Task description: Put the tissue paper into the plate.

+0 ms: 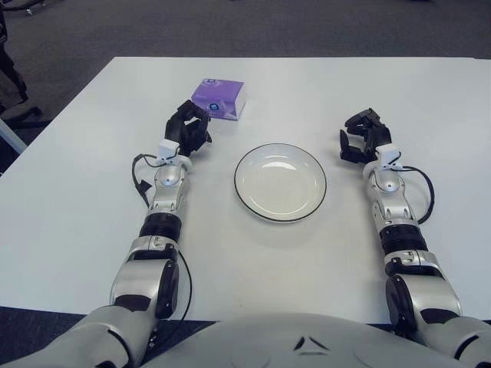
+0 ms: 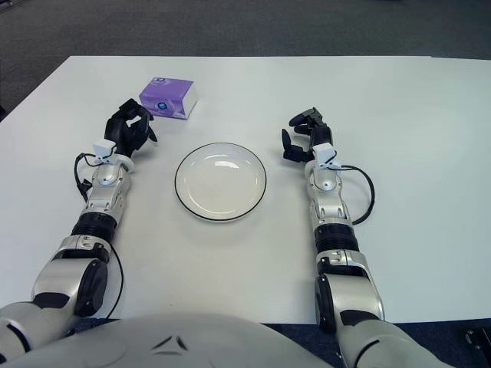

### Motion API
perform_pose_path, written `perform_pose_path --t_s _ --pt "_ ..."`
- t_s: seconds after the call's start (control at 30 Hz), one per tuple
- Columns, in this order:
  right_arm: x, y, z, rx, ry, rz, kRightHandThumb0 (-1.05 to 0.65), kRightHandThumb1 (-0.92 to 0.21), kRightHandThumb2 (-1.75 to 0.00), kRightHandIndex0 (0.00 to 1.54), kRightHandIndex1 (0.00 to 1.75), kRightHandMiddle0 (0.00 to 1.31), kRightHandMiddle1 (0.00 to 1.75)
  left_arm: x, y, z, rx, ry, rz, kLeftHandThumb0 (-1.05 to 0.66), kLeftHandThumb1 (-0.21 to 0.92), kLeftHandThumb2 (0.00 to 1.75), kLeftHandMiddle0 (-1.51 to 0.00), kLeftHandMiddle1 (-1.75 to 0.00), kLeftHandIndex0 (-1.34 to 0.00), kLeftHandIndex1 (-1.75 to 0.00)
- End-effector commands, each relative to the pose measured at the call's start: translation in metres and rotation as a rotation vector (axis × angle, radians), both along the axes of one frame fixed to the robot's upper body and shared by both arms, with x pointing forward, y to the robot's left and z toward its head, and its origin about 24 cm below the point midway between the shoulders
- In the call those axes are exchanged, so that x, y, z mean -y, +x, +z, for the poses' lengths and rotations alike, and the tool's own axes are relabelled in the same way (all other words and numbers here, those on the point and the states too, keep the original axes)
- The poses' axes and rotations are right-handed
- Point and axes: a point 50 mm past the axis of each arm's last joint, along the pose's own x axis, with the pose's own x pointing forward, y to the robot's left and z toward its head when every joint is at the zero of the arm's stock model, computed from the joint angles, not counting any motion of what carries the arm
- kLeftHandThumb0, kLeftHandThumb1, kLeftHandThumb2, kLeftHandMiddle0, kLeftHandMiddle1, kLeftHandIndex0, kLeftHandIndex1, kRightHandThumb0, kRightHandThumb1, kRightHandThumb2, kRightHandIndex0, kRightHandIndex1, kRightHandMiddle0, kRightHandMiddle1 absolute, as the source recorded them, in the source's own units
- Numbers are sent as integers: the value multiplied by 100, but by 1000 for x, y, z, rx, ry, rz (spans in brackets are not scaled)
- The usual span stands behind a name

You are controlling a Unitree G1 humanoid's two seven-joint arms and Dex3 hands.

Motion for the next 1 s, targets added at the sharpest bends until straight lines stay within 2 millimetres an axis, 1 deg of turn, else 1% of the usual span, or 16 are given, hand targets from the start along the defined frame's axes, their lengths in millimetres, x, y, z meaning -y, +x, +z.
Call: perform_pose_path --t_s 0.0,0.47,0.57,0.7,0.83,0.97 --pt "-1 -27 -49 -158 36 -18 -1 -35 -120 71 150 38 174 -3 -29 -54 -191 -4 18 -40 92 43 -97 -175 -69 -175" --pt "-2 -26 -49 -158 37 -19 -1 -35 -121 71 150 38 174 -4 -28 -50 -168 46 14 -41 92 43 -96 -175 -68 -175" --pt "-2 -26 -49 -158 36 -18 -1 -35 -121 71 150 39 174 -5 -28 -46 -128 77 36 -41 92 44 -93 -175 -67 -175" --pt "-2 -26 -49 -158 35 -16 -1 -35 -121 71 150 39 174 -5 -32 -38 -6 135 85 -41 92 44 -86 -175 -66 -175" --pt "-2 -26 -49 -159 34 -15 -1 -34 -121 71 150 39 174 -5 -33 -34 64 169 109 -42 92 44 -82 -175 -65 -175" --pt "-1 -26 -50 -159 32 -14 -1 -34 -121 71 150 39 174 -4 -32 -27 126 224 124 -40 92 44 -79 -175 -61 -175"
